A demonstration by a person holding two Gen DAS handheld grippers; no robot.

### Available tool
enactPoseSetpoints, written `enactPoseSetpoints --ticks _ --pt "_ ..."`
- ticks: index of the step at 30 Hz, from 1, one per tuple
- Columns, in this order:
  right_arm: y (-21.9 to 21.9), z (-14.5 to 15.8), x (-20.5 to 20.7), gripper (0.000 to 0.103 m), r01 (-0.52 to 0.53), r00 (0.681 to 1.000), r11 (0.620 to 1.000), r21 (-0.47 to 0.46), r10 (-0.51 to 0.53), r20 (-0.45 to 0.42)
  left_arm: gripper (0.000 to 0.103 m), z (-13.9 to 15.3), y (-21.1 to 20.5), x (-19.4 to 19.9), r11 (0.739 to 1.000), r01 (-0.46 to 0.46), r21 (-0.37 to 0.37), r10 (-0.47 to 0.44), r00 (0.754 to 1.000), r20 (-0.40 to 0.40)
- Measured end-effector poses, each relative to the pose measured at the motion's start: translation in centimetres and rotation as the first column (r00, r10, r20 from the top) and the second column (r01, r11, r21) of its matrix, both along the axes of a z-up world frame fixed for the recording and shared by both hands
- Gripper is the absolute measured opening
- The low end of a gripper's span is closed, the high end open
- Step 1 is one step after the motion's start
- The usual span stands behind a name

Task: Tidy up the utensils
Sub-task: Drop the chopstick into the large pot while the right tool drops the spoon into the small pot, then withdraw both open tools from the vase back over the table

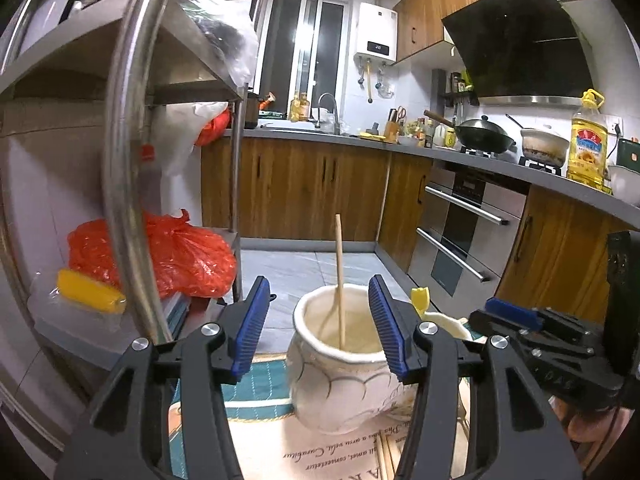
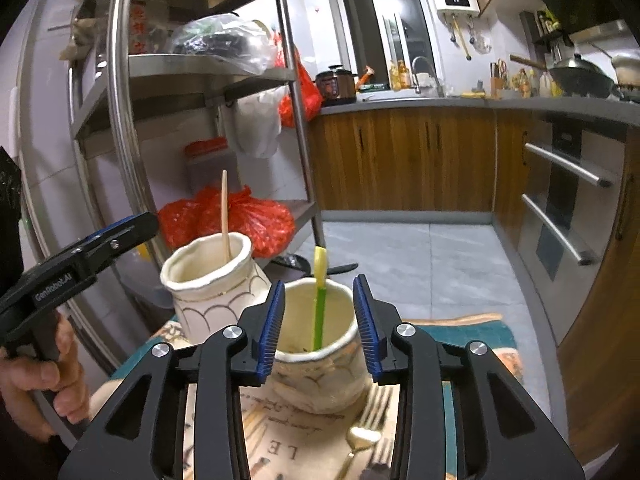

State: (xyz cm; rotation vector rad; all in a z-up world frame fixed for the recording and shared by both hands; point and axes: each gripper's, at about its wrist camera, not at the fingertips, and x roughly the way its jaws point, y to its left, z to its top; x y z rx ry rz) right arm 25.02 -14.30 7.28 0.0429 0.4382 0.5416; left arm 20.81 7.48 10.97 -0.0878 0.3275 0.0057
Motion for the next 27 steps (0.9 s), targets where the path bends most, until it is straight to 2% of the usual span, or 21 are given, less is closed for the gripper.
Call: enactPoseSetpoints --ticks 7,15,20,27 --pt "-2.4 -0.7 -1.7 0.038 0.034 0.999 0.998 -0.059 -0.034 -0.008 0.052 -0.9 0.4 -2.7 0.999 -0.002 0.033 0.003 0.999 -0.044" --pt "-5.3 -2.4 -3.3 0.038 0.033 0.995 0.995 -0.091 -0.041 -0.087 0.052 -4.3 -0.5 -4.1 0.997 0.071 0.043 -0.062 0.98 -0.19" --pt "-7.2 -3.7 -3.9 0.038 0.006 0.986 0.994 -0.105 -0.024 -0.166 0.048 -7.4 -1.1 -3.8 0.99 0.141 0.016 -0.128 0.937 -0.324" --pt "-6.9 -6.5 -5.1 0.038 -0.082 0.961 0.985 -0.149 0.039 -0.273 0.034 -10.8 -3.4 -3.4 0.961 0.272 0.043 -0.219 0.849 -0.48"
